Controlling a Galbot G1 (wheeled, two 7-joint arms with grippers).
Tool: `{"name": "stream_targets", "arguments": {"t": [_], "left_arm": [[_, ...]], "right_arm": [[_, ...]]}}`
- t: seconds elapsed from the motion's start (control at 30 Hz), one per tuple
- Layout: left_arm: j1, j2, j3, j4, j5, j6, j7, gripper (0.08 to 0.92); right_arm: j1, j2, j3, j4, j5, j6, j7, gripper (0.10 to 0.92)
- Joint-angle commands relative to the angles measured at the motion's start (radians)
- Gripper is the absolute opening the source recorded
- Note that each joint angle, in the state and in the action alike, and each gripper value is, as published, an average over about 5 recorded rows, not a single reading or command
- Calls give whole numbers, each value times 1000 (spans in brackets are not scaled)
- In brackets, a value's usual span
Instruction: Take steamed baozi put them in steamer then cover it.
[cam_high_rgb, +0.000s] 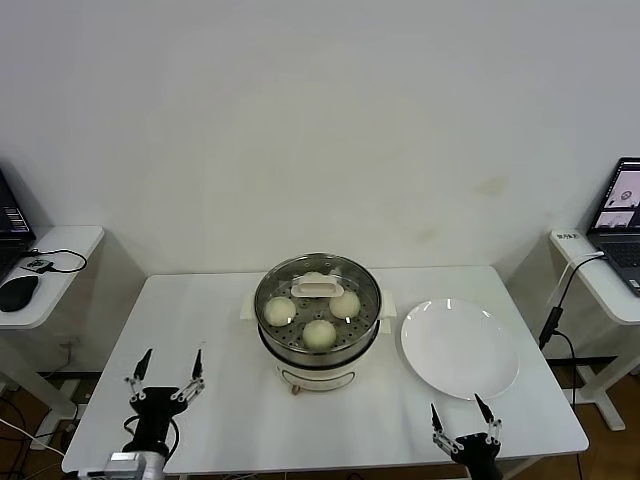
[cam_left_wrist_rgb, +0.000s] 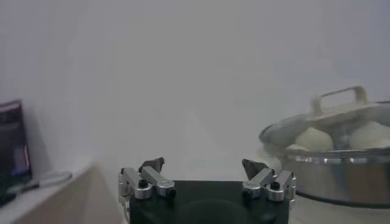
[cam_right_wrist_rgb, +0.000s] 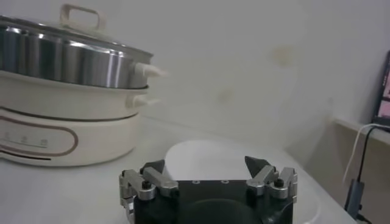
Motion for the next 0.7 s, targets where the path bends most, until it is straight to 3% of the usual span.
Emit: {"name": "stream_targets", "arguments": {"t": [0.03,0.7], "left_arm": [[44,-11,-46,60,-177,-82,-12,823],[67,-35,-31,46,-139,-63,10,823]], "right_arm": [[-18,-18,-16,27,33,-21,-7,823],[-23,-20,-36,53,62,-63,-13,823]]}}
